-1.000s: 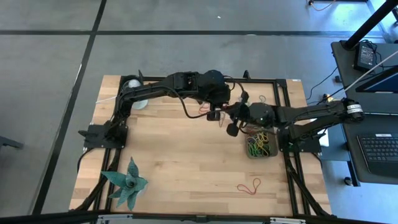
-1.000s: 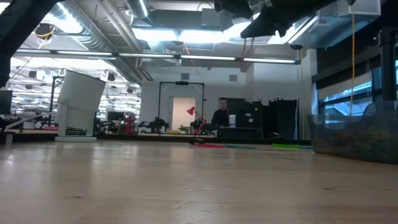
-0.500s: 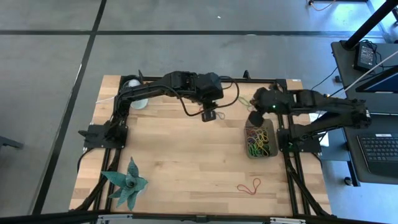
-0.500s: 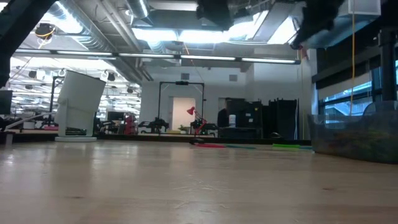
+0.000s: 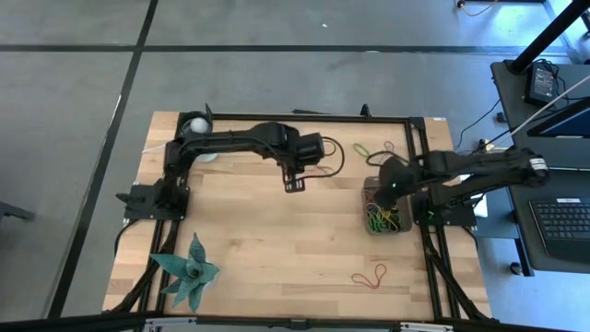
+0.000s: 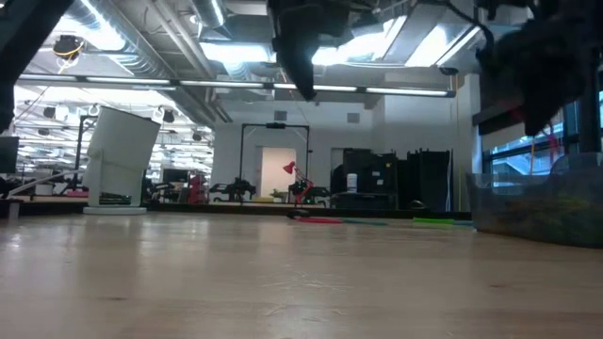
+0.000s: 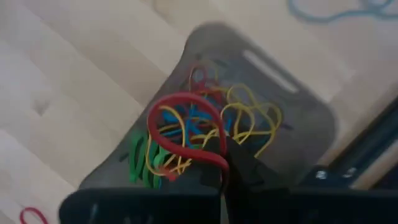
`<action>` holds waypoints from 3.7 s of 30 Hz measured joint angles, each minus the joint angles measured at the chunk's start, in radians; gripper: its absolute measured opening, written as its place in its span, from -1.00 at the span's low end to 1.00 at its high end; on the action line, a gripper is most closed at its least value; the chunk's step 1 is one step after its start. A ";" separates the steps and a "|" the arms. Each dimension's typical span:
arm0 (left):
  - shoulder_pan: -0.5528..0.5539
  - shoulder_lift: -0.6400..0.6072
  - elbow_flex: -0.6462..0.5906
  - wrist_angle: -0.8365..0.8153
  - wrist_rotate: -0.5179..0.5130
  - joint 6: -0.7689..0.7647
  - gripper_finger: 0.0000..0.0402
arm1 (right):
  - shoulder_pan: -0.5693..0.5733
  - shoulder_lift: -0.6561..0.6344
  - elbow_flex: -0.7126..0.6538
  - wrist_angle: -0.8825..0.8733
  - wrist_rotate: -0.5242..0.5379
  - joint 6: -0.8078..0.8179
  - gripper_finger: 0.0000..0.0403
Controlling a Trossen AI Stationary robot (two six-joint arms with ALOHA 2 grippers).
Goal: Pick and place rubber bands into bin
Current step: Put the red rubber band into the black bin, then put the green rubber band into the black bin
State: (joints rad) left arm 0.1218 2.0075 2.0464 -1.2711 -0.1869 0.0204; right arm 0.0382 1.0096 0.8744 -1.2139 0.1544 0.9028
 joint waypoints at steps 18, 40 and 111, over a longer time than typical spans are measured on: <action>0.002 -0.600 -0.801 0.464 -0.027 -0.171 -0.98 | 0.069 0.002 -0.089 0.122 -0.040 0.163 -0.35; 0.071 -1.027 -1.320 1.142 0.191 -0.001 -0.98 | -0.172 0.006 0.082 0.153 0.091 0.003 -0.21; 0.520 -0.741 -1.099 1.209 0.216 0.140 -0.98 | -0.825 0.361 0.310 0.108 -0.230 -0.805 -0.99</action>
State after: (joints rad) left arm 0.6418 1.2663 0.9474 -0.0624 0.0288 0.1605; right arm -0.7864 1.3702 1.1847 -1.1059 -0.0753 0.0976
